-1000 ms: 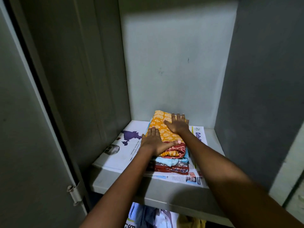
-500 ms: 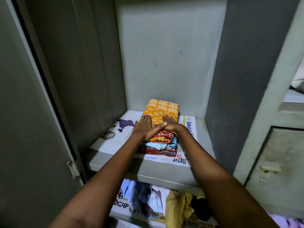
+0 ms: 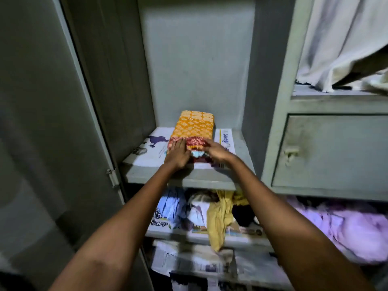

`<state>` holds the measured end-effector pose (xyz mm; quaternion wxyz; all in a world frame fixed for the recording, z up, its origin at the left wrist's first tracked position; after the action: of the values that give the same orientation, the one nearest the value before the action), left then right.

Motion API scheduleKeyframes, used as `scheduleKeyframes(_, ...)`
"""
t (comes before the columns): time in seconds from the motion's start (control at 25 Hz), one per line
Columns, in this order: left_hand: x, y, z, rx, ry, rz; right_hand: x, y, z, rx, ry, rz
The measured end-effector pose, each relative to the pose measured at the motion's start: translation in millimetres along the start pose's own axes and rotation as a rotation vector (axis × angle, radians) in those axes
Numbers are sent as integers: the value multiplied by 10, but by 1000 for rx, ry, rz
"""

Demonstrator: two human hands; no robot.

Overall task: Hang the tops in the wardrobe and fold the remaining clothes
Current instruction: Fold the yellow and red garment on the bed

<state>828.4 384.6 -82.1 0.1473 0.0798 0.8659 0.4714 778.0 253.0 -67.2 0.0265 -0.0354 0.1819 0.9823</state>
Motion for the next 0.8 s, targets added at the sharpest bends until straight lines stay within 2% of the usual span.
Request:
scheduleKeyframes(0.12,637,-95,-78,513,-14,-9,500,-91,-12,-321,-54,-159)
scheduleKeyframes(0.2,1033,-204,-78,691,-4,-12,833,-242,-87,-444,-84,-243)
scheduleKeyframes(0.4,1965,-684,-16,900,-24,40,1915,-439,-399,-675,-122,-408)
scheduleKeyframes(0.48,2306,-893,-93,1019,81,106,2342,-422,-640,-675,-142,-455)
scheduleKeyframes(0.6,2822,-1271,-308,1069,204,289,3032,-329,-1077,-647,-287,-543)
scheduleKeyframes(0.8,3692,-1963,-888,1003,275,534,4398,-2,-1731,-604,-486,-759)
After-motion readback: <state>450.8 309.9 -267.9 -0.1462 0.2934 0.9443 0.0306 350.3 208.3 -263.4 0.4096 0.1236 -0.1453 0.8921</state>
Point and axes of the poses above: each hand's wrist, its own x-axis away from the middle knuckle, its own y-axis out of the back of the hand, z = x × y, the point moved 3 cm from there along -x, towards the middle knuckle, and after that the axes turned 3 degrees about y, right-handed, at the moved point
